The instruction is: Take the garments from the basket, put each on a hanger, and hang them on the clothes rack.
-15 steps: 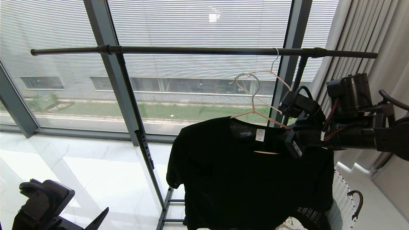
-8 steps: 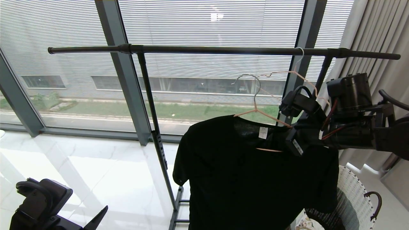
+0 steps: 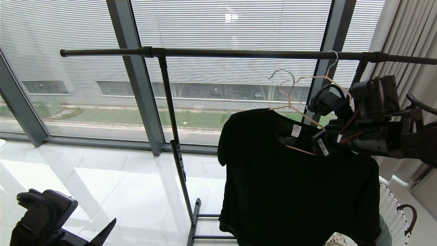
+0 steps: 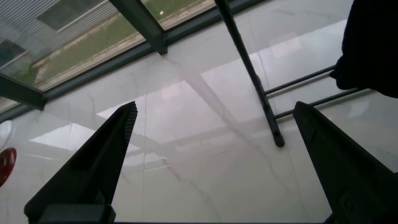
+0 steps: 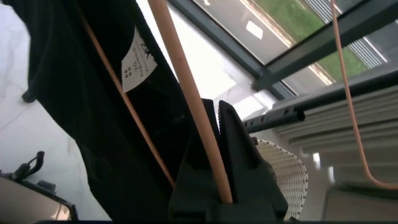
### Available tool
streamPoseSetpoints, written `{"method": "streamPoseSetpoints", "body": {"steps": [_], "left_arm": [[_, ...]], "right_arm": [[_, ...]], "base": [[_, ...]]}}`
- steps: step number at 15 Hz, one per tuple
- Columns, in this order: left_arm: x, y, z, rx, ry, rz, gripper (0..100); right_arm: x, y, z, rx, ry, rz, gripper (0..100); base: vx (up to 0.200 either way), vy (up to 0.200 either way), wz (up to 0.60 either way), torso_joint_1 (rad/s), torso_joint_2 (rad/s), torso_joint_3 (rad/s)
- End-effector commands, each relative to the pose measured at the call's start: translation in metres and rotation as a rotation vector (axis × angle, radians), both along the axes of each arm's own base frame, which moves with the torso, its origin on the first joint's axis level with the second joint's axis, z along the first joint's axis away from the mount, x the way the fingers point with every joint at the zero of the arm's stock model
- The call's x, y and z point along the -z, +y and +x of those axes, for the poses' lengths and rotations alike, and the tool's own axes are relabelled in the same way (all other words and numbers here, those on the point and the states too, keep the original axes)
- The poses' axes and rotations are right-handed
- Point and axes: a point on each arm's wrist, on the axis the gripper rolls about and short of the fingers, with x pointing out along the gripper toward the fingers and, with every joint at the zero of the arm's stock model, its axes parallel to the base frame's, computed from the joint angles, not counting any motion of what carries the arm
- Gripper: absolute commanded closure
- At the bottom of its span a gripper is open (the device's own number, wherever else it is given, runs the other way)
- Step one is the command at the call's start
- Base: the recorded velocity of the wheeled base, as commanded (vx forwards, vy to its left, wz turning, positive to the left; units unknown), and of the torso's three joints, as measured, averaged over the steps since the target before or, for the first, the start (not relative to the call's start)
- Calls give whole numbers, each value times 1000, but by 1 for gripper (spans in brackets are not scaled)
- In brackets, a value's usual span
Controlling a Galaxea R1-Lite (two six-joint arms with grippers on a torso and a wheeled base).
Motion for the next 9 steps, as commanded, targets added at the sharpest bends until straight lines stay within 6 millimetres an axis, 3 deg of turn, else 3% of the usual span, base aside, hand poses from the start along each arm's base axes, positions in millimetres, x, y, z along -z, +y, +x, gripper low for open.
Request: {"method": "streamPoseSetpoints", "body": {"steps": [1, 6, 9], "left_arm": [[-2, -1, 2, 6, -6, 1, 0], [-4, -6, 3, 49, -15, -1, 0], [-5, -10, 2, 86, -18, -1, 0]], "right_arm": [[-2, -1, 7, 43, -9, 6, 100], [-29, -18, 44, 184, -111, 50, 100], [-44, -23, 60, 225, -160, 98, 100]], "base": [[0, 0, 0, 0, 0, 0], [0, 0, 0, 0, 0, 0], [200, 0, 0, -1, 1, 1]]}}
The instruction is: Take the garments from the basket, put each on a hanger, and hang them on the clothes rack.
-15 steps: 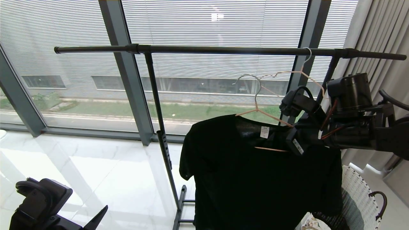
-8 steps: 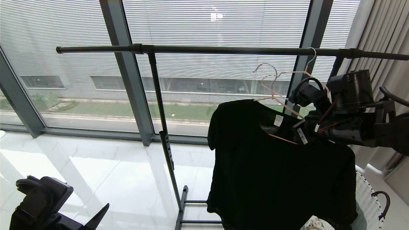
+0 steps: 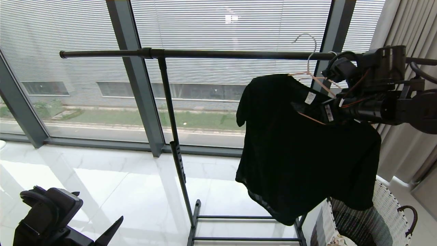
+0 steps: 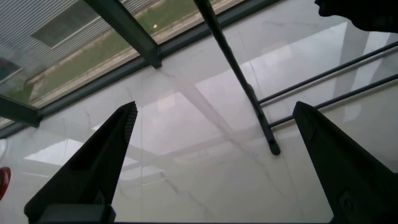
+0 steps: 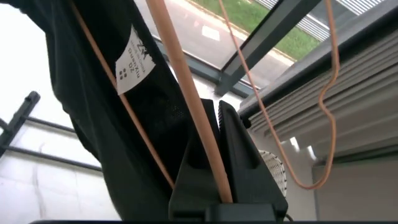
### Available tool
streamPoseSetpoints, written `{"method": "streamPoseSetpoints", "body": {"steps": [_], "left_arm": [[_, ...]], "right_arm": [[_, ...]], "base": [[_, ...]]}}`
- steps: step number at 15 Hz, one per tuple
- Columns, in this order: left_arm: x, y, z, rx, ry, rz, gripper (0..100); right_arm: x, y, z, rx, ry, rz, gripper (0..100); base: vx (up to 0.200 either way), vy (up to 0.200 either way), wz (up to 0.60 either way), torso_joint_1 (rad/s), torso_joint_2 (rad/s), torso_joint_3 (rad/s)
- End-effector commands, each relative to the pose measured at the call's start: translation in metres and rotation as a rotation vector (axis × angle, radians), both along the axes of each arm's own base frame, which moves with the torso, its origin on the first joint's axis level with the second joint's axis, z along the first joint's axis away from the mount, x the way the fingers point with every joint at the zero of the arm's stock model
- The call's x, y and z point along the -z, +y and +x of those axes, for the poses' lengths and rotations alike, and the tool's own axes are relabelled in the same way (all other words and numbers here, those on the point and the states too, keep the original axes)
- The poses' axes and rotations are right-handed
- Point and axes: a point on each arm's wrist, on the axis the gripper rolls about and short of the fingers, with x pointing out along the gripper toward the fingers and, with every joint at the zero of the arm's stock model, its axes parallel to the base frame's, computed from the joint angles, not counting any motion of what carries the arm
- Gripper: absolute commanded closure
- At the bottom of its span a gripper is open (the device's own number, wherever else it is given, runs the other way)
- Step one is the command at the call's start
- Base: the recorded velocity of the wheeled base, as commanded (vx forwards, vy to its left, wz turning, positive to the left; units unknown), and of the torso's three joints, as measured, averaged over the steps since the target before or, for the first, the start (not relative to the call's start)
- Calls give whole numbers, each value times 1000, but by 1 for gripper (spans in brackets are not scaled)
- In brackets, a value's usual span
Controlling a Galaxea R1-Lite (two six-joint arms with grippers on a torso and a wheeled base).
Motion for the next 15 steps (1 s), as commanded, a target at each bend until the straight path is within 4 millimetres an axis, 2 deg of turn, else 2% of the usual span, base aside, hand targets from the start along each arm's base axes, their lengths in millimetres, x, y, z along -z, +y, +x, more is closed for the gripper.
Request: {"method": "streamPoseSetpoints", "body": {"steps": [1, 5, 9, 15], "left_arm": [[0, -2, 0, 19, -1, 0, 0], [0, -3, -1, 27, -4, 2, 0], [0, -5, -1, 42, -4, 2, 0], [0, -4, -1, 41, -3, 3, 0]], "right_arm": [[-1, -2, 13, 23, -11, 13, 100], [-1, -4, 14, 44, -10, 27, 100], [2, -4, 15, 65, -4, 33, 100], [28, -4, 47, 128, 45, 4, 100]], "base": [[200, 0, 0, -7, 2, 7], [200, 0, 0, 12, 5, 0], [0, 0, 0, 0, 0, 0], [0, 0, 0, 0, 0, 0]]}}
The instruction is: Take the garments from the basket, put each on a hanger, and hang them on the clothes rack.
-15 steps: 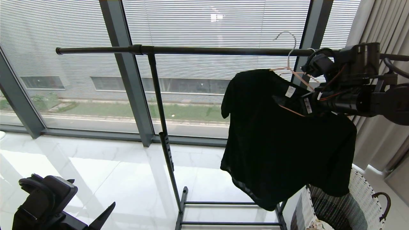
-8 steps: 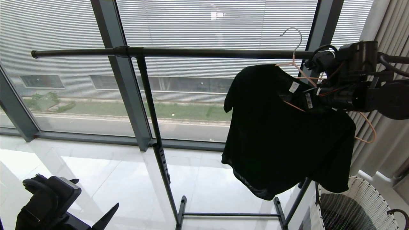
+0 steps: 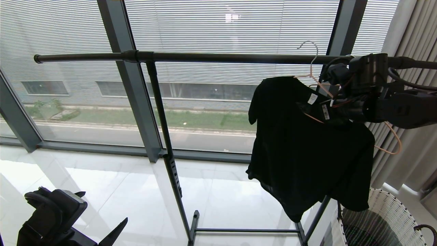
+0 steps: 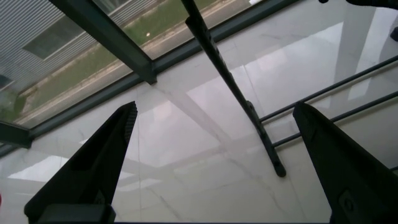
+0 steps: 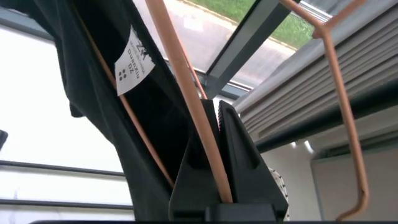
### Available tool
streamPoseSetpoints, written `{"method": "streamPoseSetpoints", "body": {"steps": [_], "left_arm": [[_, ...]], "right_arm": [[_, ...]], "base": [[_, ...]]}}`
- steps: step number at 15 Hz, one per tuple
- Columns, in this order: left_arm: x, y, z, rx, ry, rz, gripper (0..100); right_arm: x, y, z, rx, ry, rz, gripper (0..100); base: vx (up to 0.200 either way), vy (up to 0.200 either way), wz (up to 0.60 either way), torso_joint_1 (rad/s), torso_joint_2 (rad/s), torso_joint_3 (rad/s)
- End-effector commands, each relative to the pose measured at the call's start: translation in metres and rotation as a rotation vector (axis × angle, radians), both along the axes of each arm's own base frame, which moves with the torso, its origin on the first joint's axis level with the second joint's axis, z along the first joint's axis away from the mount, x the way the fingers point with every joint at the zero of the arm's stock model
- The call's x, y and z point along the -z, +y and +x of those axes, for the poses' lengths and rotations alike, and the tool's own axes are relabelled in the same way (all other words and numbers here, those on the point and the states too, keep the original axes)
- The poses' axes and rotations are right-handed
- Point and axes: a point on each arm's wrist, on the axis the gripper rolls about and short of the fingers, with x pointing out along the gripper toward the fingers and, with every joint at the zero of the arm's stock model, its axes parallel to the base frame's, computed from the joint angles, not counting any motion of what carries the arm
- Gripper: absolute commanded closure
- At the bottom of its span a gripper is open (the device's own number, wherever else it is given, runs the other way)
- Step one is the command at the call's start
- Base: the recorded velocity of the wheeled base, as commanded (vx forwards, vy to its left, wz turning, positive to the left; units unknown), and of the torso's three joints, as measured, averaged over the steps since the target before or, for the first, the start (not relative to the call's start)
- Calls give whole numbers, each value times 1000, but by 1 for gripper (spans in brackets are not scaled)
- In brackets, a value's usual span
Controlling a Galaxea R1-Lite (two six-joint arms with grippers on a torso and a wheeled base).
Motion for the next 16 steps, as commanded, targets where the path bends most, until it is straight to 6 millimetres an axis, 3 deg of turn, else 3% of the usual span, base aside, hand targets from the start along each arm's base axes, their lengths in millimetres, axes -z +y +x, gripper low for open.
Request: {"method": "streamPoseSetpoints", "body": {"steps": [1, 6, 16], "left_arm": [[0, 0, 0, -1, 1, -1, 0], [0, 0, 0, -1, 1, 0, 0], [0, 0, 0, -2, 0, 1, 0]], "right_arm": [[15, 3, 20, 11, 26, -10, 100], [15, 7, 33, 13, 38, -12, 100], [19, 29, 24, -41, 63, -12, 100]], "base": [[0, 0, 0, 0, 0, 0], [0, 0, 0, 0, 0, 0], [0, 0, 0, 0, 0, 0]]}}
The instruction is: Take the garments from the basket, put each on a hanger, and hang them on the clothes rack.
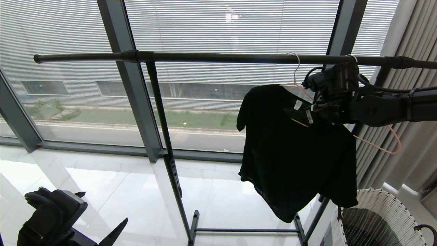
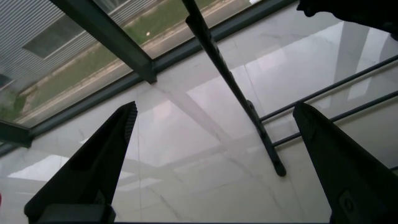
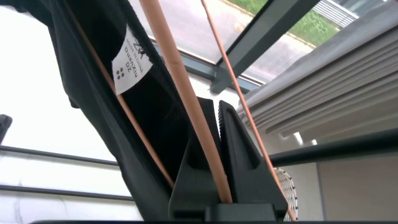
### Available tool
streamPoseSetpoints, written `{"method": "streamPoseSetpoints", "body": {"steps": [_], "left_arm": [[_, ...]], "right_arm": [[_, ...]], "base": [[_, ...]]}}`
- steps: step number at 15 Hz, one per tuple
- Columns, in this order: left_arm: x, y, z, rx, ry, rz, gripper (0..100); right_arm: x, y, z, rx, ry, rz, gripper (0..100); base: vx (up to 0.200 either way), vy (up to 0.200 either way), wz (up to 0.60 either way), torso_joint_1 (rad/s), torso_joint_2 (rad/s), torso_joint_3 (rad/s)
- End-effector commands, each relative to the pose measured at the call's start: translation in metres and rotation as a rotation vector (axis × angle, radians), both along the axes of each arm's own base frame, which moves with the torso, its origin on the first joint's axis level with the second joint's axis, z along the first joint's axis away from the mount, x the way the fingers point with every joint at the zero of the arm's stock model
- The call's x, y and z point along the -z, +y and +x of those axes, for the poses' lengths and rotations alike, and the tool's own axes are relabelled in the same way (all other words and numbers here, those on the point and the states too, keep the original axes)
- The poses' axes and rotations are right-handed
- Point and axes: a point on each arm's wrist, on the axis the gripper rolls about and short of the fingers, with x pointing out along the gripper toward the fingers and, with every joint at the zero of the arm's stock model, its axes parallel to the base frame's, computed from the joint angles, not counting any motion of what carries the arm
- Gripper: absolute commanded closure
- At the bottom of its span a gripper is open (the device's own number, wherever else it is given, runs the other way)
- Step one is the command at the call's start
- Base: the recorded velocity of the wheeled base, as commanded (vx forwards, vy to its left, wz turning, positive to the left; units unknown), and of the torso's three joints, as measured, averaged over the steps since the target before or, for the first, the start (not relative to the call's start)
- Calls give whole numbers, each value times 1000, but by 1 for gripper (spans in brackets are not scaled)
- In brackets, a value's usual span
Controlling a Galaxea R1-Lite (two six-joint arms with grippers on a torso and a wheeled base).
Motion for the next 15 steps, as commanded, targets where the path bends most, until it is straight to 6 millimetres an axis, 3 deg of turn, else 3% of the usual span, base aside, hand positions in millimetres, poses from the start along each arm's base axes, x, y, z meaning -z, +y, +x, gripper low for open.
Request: {"method": "streamPoseSetpoints", "body": {"steps": [1, 2, 5, 9, 13, 15], "left_arm": [[0, 0, 0, 0, -1, 0, 0], [0, 0, 0, 0, -1, 0, 0], [0, 0, 0, 0, 1, 0, 0], [1, 1, -1, -6, 3, -3, 0], [1, 2, -2, -20, -4, -1, 0], [1, 5, -3, -114, -10, -23, 0]], "right_arm": [[0, 5, -2, -6, 1, 15, 100], [-1, 5, -3, -3, 7, 24, 0], [-18, 4, -18, 0, -8, 73, 0], [-55, -16, -66, -1, 60, 46, 0], [-73, -35, -106, 4, 138, 10, 0], [-79, -45, -118, 19, 154, -4, 0]], "base": [[0, 0, 0, 0, 0, 0], [0, 0, 0, 0, 0, 0], [0, 0, 0, 0, 0, 0], [0, 0, 0, 0, 0, 0], [0, 0, 0, 0, 0, 0], [0, 0, 0, 0, 0, 0]]}}
